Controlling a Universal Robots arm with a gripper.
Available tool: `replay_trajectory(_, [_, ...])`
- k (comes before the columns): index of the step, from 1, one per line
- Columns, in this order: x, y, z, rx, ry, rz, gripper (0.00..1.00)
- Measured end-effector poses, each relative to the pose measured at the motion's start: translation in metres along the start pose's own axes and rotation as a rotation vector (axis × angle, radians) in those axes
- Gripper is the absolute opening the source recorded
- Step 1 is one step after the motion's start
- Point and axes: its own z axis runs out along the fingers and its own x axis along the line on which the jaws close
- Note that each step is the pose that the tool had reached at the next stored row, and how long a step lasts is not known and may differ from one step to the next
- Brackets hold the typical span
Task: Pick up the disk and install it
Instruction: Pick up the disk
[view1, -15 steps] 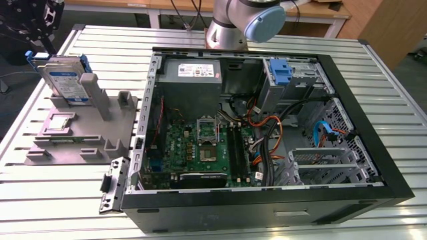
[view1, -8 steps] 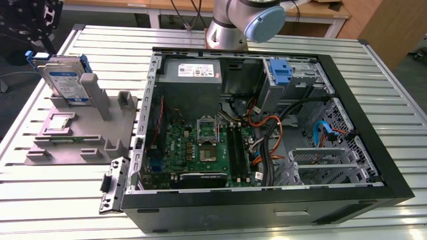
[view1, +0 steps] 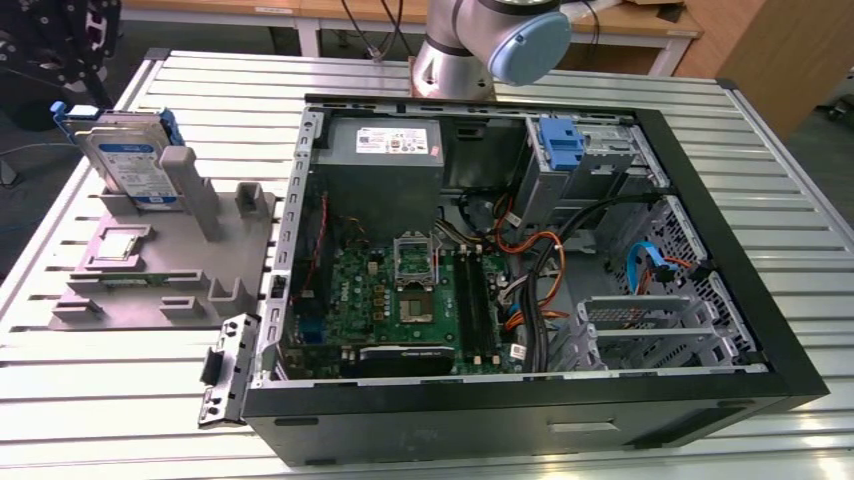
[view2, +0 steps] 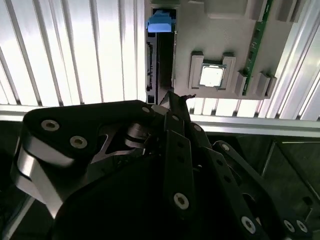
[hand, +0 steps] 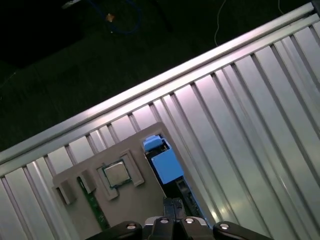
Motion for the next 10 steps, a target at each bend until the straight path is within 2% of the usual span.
replay_trajectory(10, [0.0,0.0,0.0004,-0.0046,0.0017,-0.136,0.1])
